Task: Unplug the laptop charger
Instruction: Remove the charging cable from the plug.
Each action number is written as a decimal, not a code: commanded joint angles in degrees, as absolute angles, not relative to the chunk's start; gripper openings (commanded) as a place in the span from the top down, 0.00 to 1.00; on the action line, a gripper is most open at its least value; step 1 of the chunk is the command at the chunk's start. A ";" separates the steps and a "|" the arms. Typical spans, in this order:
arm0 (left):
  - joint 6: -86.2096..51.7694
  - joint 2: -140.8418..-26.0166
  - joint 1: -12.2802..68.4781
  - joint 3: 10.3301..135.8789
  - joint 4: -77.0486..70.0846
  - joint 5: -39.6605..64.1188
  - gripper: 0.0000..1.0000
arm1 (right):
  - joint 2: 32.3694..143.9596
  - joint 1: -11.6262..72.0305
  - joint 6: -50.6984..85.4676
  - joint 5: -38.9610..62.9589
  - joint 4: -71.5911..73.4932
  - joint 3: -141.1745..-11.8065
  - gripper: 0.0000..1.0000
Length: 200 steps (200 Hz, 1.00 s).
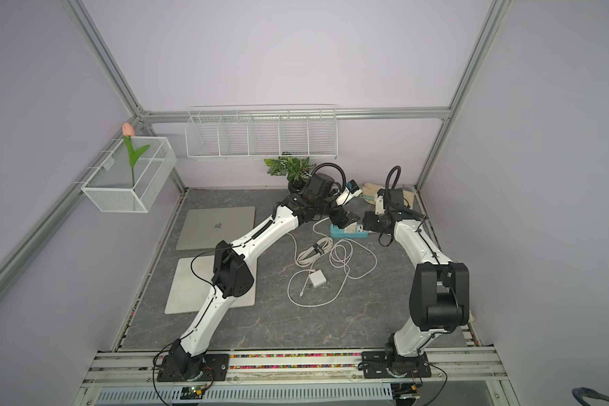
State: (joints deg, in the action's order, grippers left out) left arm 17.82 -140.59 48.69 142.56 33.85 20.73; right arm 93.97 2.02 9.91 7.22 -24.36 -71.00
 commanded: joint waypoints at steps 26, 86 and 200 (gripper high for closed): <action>20.26 -145.29 49.52 146.01 34.00 17.94 0.27 | 92.64 2.13 10.79 10.01 -20.40 -68.91 0.43; 23.00 -146.22 49.52 146.02 34.16 15.95 0.60 | 92.92 2.11 10.76 11.16 -19.17 -68.56 0.43; 23.89 -141.63 49.62 139.42 34.14 14.11 1.00 | 98.16 2.22 11.74 12.94 -19.29 -71.07 0.41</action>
State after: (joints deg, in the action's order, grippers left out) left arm 22.22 -143.96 49.21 141.75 32.51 14.76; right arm 95.48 2.02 10.87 11.55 -19.49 -70.06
